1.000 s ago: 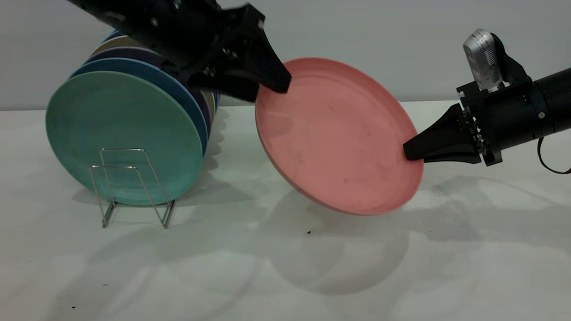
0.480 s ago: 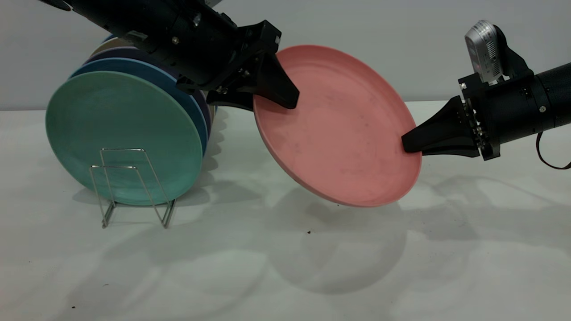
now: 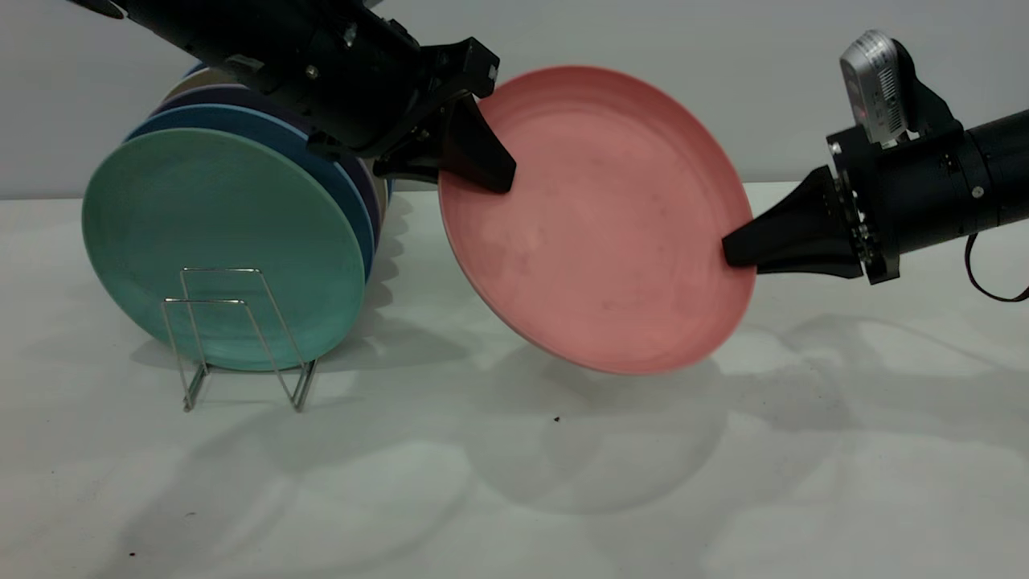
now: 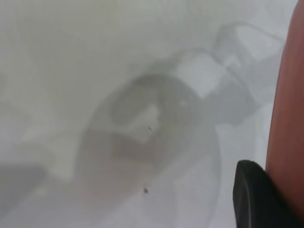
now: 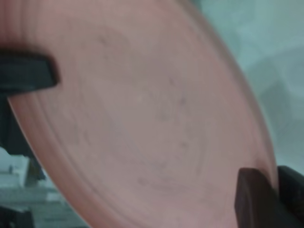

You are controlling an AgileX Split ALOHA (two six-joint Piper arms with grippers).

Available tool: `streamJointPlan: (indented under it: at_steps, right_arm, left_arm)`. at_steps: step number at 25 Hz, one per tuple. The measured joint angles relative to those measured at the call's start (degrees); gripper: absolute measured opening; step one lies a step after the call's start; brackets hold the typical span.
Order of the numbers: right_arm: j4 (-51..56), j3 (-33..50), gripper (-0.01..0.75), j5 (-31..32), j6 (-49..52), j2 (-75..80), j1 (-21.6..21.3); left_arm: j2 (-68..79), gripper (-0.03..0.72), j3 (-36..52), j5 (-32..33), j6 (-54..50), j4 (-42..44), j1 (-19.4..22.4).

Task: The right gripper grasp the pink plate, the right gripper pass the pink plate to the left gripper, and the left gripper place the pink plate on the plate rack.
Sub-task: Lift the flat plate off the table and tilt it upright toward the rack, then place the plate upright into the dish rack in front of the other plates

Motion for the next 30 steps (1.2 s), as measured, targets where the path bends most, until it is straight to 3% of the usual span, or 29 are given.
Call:
streamJointPlan:
  at_steps: [2,8,11,16,24,30]
  right_arm:
    - [2.39,0.0,0.147,1.8,1.21,-0.1,-0.18]
    - [5.61,0.0,0.46,3.35,1.76,-5.48,-2.77]
    - [5.17,0.0,0.545,3.29,1.76,-9.91,-5.99]
    - [2.51,0.0,0.566,3.29,2.96,-16.17,-10.91]
    - [1.81,0.0,0.538,3.55,4.02,-18.88,-11.96]
    - [1.65,0.0,0.536,3.55,4.47,-18.88,-11.96]
  left_arm:
    - [-0.8,0.095,0.0,-0.93,2.51,0.0,0.0]
    - [-4.14,0.087,0.0,-2.59,7.44,2.09,0.2]
    - [-7.25,0.084,0.0,-0.15,8.12,8.47,2.17]
    - [-16.45,0.084,0.0,10.03,8.25,19.44,10.05]
    - [-26.66,0.084,-0.44,24.47,11.85,29.3,26.45]
    - [-27.02,0.084,-6.72,28.04,15.5,42.61,28.52]
